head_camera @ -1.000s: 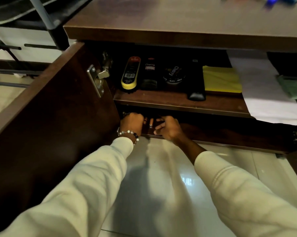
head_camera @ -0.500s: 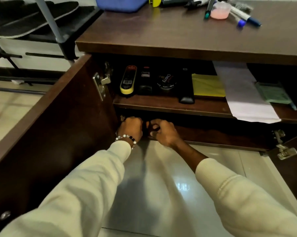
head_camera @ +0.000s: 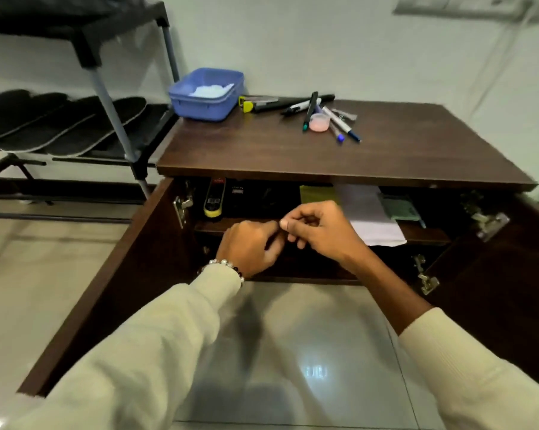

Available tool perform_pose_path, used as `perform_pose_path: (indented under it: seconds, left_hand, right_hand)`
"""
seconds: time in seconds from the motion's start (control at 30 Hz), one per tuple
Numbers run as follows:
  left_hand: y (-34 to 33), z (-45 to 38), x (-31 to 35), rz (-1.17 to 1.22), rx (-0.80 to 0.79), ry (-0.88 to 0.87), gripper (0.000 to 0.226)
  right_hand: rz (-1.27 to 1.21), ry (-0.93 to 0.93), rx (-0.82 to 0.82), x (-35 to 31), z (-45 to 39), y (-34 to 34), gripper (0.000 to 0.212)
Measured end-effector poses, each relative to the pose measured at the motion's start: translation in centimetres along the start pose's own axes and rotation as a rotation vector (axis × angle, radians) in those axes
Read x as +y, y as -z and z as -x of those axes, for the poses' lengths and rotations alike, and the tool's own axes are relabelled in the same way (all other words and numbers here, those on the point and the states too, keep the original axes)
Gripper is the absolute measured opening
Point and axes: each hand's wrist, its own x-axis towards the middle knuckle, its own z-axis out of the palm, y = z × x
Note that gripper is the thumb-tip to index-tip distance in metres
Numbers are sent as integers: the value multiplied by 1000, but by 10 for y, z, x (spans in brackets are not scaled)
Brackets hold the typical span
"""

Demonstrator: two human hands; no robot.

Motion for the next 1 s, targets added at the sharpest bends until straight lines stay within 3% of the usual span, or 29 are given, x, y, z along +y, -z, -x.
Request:
perform_pose_path:
  seconds: [0.1, 0.23, 0.33, 0.4, 0.57, 0.77, 1.0]
  left_hand:
    - [35, -27, 22, 43, 181, -125, 29]
    - [72, -72, 47, 83, 353, -140, 28]
    - [76, -106, 50, 86, 302, -30, 22]
    - [72, -126, 48, 62, 200, 83, 17]
    - [45, -163, 54, 122, 91, 322, 20]
    - [9, -193, 68, 49, 45, 448, 40]
    - [-2, -220, 72, 139, 58, 514, 38]
  right_hand:
    - [-33, 78, 113, -37, 7, 29, 9]
    - [55, 131, 369, -62, -2, 66, 11]
    - [150, 31, 606, -58, -22, 93, 7]
    - [231, -82, 677, -50, -36, 110, 7]
    - [297, -313, 602, -19, -71, 135, 28]
    - [384, -179, 606, -8, -105, 138, 25]
    - [567, -131, 549, -6, -120, 137, 16]
